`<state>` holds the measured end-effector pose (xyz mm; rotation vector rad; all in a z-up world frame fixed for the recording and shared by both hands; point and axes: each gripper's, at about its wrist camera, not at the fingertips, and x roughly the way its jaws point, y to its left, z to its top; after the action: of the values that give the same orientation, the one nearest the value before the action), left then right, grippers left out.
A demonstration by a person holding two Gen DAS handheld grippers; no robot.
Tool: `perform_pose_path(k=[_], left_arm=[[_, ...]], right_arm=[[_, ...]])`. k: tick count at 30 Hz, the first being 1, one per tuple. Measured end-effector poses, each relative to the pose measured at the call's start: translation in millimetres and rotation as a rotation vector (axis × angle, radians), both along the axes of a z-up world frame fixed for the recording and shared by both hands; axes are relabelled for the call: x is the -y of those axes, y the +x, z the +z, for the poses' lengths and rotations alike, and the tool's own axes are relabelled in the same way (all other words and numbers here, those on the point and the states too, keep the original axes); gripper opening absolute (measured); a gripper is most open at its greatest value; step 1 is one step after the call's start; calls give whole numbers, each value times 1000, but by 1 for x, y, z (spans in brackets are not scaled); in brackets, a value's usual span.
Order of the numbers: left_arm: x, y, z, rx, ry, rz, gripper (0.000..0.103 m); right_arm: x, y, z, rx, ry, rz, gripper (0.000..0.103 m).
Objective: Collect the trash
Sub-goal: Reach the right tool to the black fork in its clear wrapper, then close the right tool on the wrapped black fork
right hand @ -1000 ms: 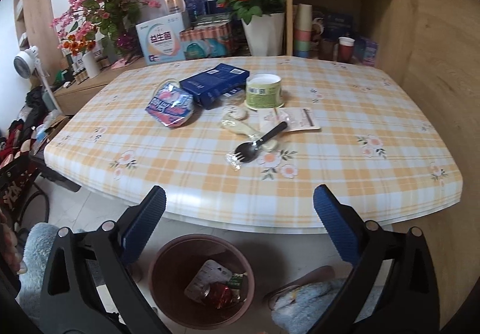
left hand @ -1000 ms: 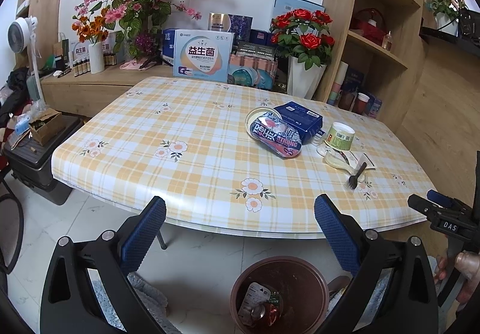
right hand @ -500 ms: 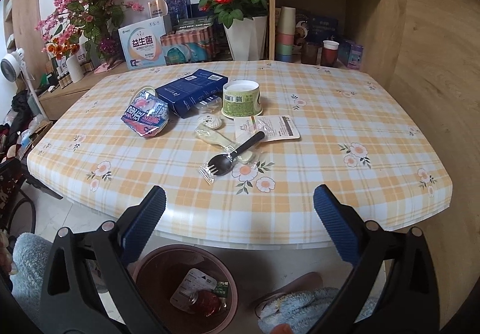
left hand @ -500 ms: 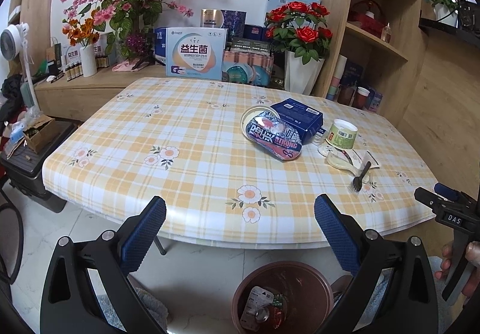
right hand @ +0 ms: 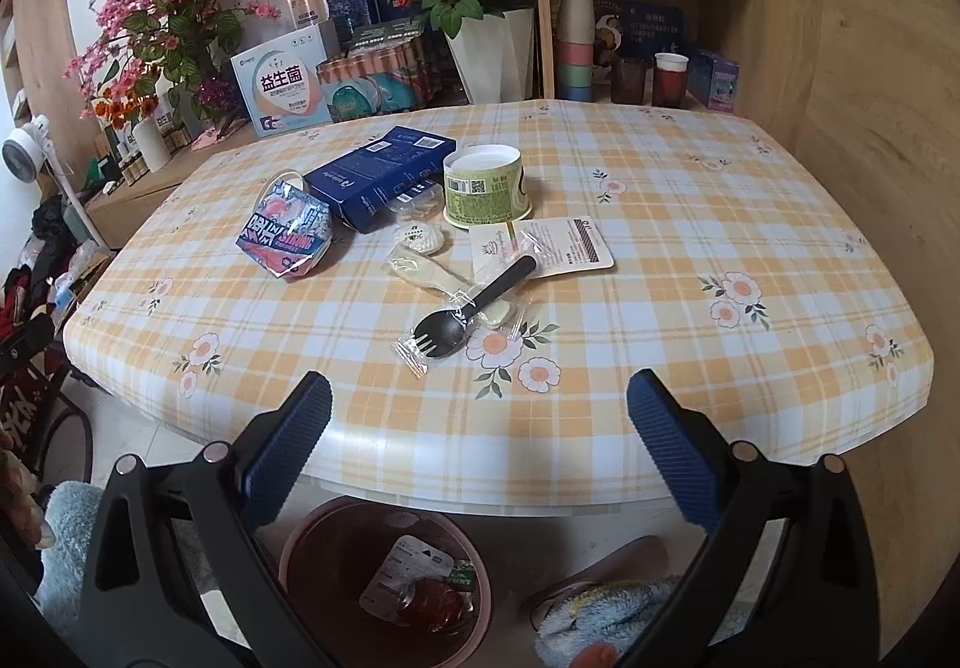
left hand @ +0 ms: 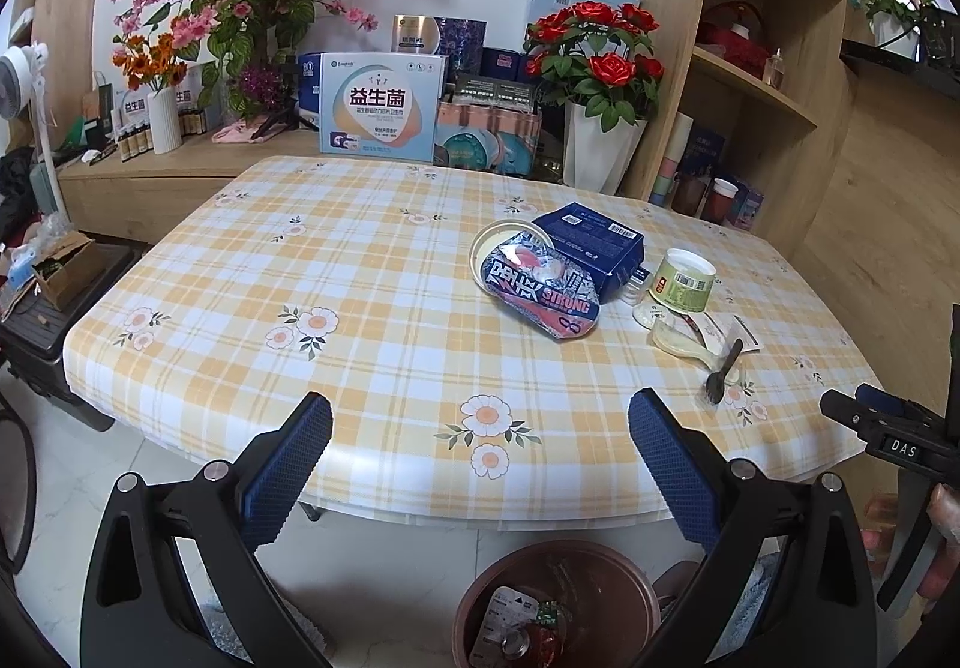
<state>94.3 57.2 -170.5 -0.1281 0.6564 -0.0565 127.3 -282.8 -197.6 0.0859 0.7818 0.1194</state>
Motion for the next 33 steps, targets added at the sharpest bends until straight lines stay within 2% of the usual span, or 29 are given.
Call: perform_pose_path(k=[4, 7, 11, 12, 13, 14, 17, 18, 19, 27, 33], left_arm=[[0, 7, -5, -11, -8, -2, 97], [0, 14, -10, -17, -8, -4, 97], [0, 27, -16, -32, -12, -7, 97], [0, 30, -18, -35, -15, -8, 97], [0, 33, -19, -37, -17, -9, 97], [1, 37, -21, -39, -21, -12, 97], [4, 46, -25, -46, -28, -22, 97], [5, 50, -28, -49, -31, -27, 97], [6, 53, -29, -51, -33, -30, 97], [11, 72, -44, -75, -42, -46, 96], [11, 81, -49, -83, -48, -51, 96]], right_arm=[[5, 7, -6, -18, 24, 8, 97], [5, 17, -14, -55, -30, -30, 97], [7, 28, -21, -61, -3, -37, 97], [5, 32, -23, -62, -1, -28, 93], [4, 36, -25, -67, 5, -16, 80], [2, 41, -27, -77, 13, -7, 75], [-2, 58, -38, -111, 66, 11, 67], [-4, 62, -40, -120, 78, 13, 60], [-6, 69, -45, -136, 98, 15, 57], [-13, 103, -71, -193, 169, -71, 57], [-22, 120, -77, -200, 140, -111, 59]])
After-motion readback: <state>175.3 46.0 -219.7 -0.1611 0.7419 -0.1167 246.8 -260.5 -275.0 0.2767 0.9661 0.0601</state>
